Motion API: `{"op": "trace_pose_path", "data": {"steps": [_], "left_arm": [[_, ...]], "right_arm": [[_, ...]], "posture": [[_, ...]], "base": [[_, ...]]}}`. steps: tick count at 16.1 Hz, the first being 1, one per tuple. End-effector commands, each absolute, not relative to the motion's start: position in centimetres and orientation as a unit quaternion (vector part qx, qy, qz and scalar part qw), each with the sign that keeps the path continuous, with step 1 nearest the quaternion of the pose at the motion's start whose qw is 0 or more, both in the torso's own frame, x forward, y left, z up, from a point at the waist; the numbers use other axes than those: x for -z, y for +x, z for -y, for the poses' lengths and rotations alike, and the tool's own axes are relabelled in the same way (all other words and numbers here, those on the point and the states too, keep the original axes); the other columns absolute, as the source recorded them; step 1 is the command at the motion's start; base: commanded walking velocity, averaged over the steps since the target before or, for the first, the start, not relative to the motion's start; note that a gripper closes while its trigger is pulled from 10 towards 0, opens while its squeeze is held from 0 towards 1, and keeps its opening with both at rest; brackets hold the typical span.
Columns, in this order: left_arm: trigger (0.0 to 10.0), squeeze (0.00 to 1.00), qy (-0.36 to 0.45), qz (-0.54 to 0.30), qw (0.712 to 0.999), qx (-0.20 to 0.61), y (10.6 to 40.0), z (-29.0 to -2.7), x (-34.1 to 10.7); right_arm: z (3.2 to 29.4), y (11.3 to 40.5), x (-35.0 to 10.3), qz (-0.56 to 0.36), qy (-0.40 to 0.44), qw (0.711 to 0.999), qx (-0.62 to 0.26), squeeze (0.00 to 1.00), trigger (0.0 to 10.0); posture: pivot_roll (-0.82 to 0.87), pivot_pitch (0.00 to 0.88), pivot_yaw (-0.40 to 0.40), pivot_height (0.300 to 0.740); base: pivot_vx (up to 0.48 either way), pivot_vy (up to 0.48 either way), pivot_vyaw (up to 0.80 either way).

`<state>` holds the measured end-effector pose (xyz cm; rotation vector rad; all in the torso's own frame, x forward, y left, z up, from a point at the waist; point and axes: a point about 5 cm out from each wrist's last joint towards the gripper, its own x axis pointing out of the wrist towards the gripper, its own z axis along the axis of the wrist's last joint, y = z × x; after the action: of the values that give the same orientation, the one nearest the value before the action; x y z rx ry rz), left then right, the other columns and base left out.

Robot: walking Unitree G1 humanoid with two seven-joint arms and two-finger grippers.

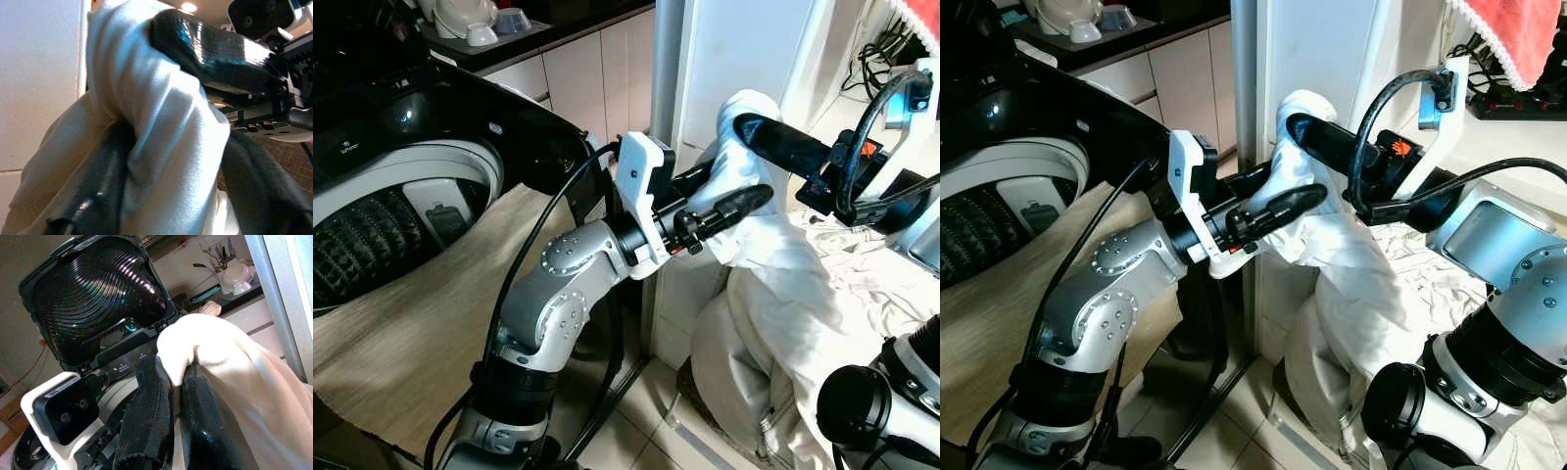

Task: Clothes washing

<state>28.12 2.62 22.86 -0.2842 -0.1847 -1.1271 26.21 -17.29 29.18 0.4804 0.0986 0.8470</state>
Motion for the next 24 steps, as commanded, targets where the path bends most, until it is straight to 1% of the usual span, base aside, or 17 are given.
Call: {"op": "trace_pose_path", "data": {"steps": [1,4,11,12,13,14,18,19,20,21,22,24], "left_arm": [[0.0,0.0,-0.131,0.092,0.835,0.527,28.3,-2.7,-23.2],[0.0,0.0,-0.132,0.091,0.835,0.526,28.3,-3.1,-23.1],[0.0,0.0,-0.139,0.116,0.846,0.502,29.1,-3.9,-23.6],[0.0,0.0,-0.144,0.128,0.849,0.492,29.3,-4.2,-23.8],[0.0,0.0,-0.147,0.131,0.85,0.489,29.3,-4.3,-23.9],[0.0,0.0,-0.148,0.133,0.853,0.482,29.6,-4.6,-24.0],[0.0,0.0,-0.146,0.153,0.868,0.449,30.6,-6.0,-24.6],[0.0,0.0,-0.142,0.163,0.874,0.435,31.0,-6.8,-25.0],[0.0,0.0,-0.135,0.191,0.886,0.401,31.8,-8.5,-26.4],[0.0,0.0,-0.123,0.213,0.892,0.379,32.4,-9.7,-27.5],[0.0,0.0,-0.087,0.269,0.905,0.317,33.4,-13.0,-30.8],[0.0,0.0,-0.052,0.324,0.909,0.258,33.9,-16.2,-34.3]], "right_arm": [[16.9,26.0,-29.5,-0.044,0.222,0.88,-0.418,0.0,0.0],[16.8,26.0,-29.4,-0.046,0.223,0.88,-0.416,0.0,0.0],[16.6,25.9,-29.7,-0.04,0.223,0.88,-0.418,0.0,0.0],[16.7,25.7,-29.8,-0.035,0.22,0.881,-0.417,0.22,0.2],[16.7,25.7,-29.8,-0.034,0.218,0.882,-0.416,0.95,4.7],[16.7,25.8,-29.8,-0.035,0.222,0.882,-0.413,1.0,10.0],[16.7,25.6,-29.7,-0.029,0.223,0.879,-0.42,1.0,10.0],[16.6,25.5,-29.7,-0.029,0.207,0.886,-0.413,1.0,10.0],[16.6,25.4,-29.7,-0.027,0.202,0.887,-0.414,0.0,10.0],[16.6,25.4,-29.7,-0.025,0.202,0.887,-0.414,0.0,10.0],[16.6,25.3,-29.6,-0.025,0.2,0.888,-0.414,0.0,10.0],[16.7,25.3,-29.5,-0.025,0.199,0.889,-0.412,0.0,10.0]], "posture": [[-0.14,0.0,0.049,0.74],[-0.14,0.0,0.049,0.74],[-0.14,0.0,0.051,0.74],[-0.14,0.0,0.056,0.74],[-0.14,0.0,0.056,0.74],[-0.14,0.0,0.058,0.74],[-0.14,0.0,0.058,0.74],[-0.14,0.0,0.059,0.74],[-0.13,0.0,0.058,0.74],[-0.13,0.0,0.058,0.74],[-0.13,0.0,0.055,0.74],[-0.13,0.0,0.052,0.74]], "base": [[0.0,0.0,0.0],[0.0,0.0,0.0],[0.0,0.0,0.0],[0.0,0.0,0.0],[0.0,0.0,0.0],[0.0,0.0,0.0],[0.0,0.0,0.0],[0.0,0.0,0.0],[0.0,0.0,0.0],[0.0,0.0,0.0],[0.0,0.0,0.0],[0.0,0.0,0.0]]}}
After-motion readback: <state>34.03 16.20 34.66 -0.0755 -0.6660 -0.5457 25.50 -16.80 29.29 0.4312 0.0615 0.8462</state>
